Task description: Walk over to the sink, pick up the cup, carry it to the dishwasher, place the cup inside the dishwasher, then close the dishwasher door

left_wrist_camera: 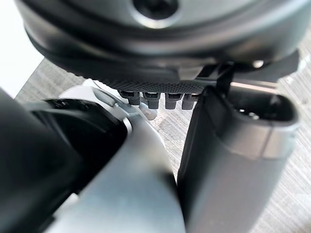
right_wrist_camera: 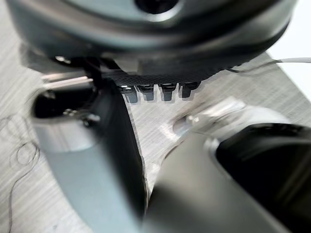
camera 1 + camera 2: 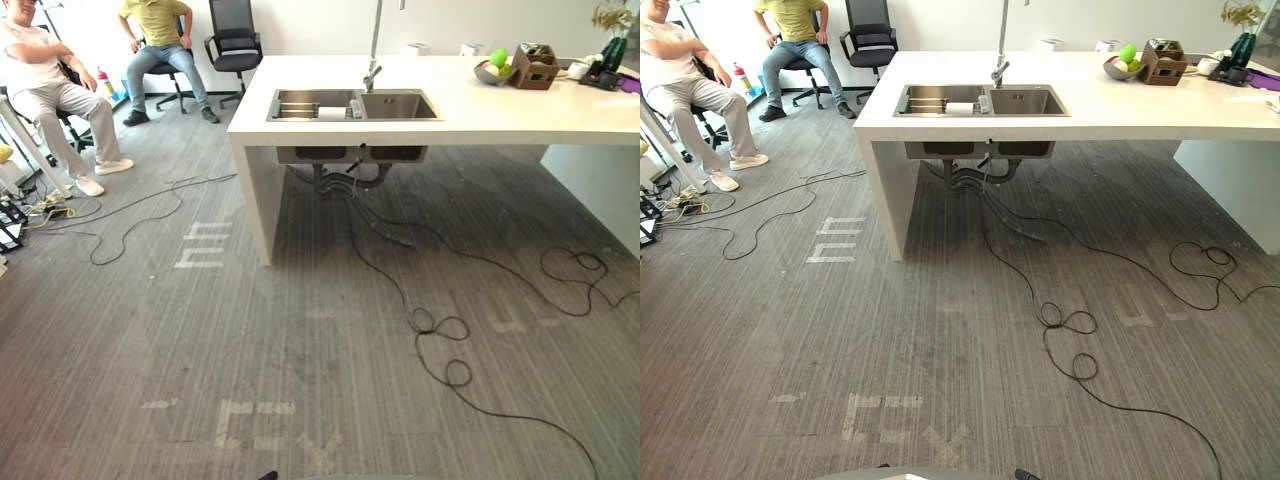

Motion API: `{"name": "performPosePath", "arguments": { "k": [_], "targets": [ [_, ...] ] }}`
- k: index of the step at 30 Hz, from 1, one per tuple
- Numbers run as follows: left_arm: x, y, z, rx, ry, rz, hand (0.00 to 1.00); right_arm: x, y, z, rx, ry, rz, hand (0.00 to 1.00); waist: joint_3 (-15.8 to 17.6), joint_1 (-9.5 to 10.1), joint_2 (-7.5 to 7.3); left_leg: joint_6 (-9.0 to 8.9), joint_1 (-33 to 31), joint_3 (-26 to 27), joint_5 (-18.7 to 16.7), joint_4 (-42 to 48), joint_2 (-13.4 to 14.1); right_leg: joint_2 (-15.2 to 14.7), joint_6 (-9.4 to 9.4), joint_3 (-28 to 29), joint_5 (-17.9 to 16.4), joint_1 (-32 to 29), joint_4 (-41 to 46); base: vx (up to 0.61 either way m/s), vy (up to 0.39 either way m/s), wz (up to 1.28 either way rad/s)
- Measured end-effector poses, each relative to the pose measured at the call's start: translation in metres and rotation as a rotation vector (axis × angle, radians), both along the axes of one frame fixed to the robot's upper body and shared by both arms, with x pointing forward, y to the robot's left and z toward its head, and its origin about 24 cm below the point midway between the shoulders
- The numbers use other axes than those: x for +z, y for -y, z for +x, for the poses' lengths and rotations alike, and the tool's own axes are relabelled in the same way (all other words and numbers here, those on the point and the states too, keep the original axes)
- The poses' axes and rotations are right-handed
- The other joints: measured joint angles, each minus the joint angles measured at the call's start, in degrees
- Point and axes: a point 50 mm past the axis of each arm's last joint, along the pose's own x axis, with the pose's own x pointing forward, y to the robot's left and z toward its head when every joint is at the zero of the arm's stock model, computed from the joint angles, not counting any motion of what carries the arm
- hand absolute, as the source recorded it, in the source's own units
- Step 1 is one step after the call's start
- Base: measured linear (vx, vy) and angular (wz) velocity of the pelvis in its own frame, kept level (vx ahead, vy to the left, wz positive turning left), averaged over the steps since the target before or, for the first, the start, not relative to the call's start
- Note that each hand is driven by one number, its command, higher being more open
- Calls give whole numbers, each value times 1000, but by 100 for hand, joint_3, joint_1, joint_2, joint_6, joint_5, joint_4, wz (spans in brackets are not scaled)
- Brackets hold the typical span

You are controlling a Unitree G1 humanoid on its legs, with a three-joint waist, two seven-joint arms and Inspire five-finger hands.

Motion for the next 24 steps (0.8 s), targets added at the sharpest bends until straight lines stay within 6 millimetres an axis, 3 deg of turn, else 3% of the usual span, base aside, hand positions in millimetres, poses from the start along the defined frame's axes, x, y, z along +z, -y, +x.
{"name": "performPosePath", "arguments": {
  "k": [9,14,24],
  "targets": [
    [2,1,30,-145,89,94,100,8,-10,61,146,217,29,100,148,7,2,-5,32,-61,3,1,-5,-3,38,-42,-11,54,-10,-24,2,3],
    [3,-1,46,-143,117,181,100,7,-24,62,202,233,97,100,191,-18,14,-4,31,-62,3,0,-8,-5,42,-47,-14,53,-12,-17,2,0],
    [7,7,64,-141,216,302,100,7,-23,62,237,197,199,100,242,-116,2,-1,65,-64,0,-2,-23,-20,39,-68,-11,103,-36,-4,0,0]
  ]
}}
